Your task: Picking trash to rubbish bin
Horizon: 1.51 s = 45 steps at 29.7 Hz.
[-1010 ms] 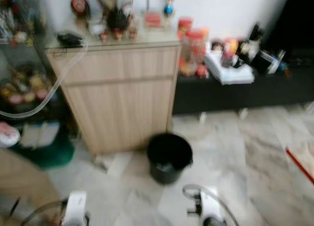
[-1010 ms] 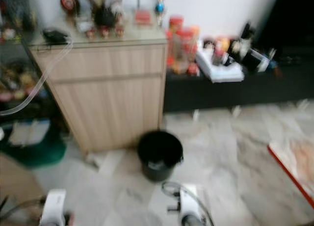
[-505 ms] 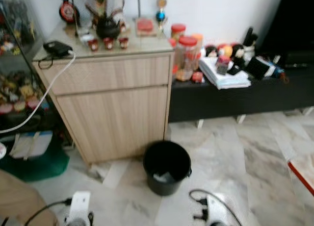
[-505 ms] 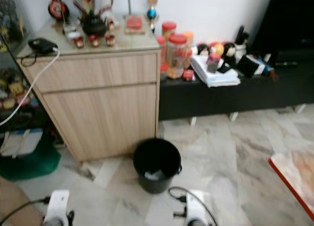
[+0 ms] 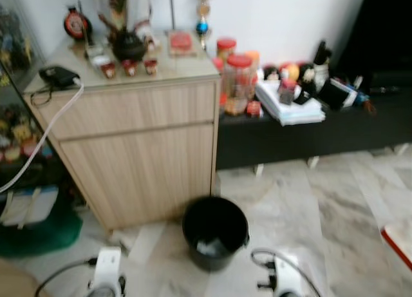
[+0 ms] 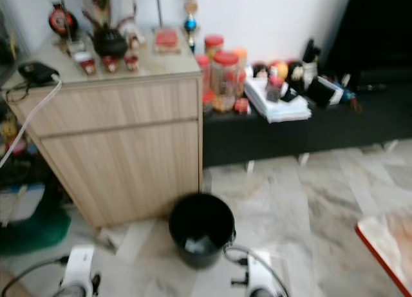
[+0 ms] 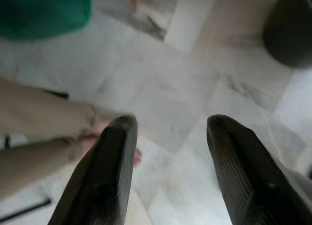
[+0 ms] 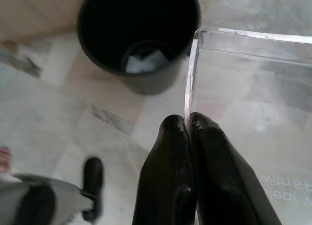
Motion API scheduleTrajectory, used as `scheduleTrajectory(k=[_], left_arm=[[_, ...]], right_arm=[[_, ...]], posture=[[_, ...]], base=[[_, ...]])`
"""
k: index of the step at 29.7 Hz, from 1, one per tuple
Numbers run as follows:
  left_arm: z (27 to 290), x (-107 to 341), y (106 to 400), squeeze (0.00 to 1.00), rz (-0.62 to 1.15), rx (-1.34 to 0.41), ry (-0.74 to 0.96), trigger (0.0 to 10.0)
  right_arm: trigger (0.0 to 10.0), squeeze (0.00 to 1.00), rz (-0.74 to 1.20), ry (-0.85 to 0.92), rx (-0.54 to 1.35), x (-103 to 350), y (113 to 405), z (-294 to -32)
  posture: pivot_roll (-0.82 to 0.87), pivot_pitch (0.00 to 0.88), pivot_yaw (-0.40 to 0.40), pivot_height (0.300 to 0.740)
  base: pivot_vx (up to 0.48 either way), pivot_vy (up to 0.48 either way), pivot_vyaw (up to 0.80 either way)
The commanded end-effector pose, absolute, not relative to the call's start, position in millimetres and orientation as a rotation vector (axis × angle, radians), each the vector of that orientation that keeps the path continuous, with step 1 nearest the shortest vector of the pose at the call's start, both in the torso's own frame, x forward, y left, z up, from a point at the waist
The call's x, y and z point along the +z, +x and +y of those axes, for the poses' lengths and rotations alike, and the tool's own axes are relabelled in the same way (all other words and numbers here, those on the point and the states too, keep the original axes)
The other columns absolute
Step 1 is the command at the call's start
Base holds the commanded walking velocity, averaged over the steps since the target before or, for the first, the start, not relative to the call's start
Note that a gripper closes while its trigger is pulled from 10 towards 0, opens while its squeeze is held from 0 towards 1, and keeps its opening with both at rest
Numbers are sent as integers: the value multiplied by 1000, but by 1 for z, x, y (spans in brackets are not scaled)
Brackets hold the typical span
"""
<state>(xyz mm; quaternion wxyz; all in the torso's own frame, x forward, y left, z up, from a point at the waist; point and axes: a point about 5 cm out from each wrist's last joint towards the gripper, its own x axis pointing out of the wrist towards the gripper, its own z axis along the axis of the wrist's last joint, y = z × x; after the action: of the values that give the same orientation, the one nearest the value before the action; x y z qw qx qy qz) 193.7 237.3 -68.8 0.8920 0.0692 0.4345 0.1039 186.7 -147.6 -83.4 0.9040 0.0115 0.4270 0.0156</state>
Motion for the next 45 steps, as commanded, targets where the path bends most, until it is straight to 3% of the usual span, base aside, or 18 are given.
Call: scheduleTrajectory(k=[1,45], left_arm=[[230,-67,200,0,888,196,138,10000],[232,-68,199,0,889,211,130,10000]], right_arm=[[10000,0,883,7,-13,-83,186,-164],[10000,0,879,33,-52,-83,185,-166]], posture=[[-9,0,0,740],[4,13,-1,740]], base=[[330,0,0],[331,0,73]])
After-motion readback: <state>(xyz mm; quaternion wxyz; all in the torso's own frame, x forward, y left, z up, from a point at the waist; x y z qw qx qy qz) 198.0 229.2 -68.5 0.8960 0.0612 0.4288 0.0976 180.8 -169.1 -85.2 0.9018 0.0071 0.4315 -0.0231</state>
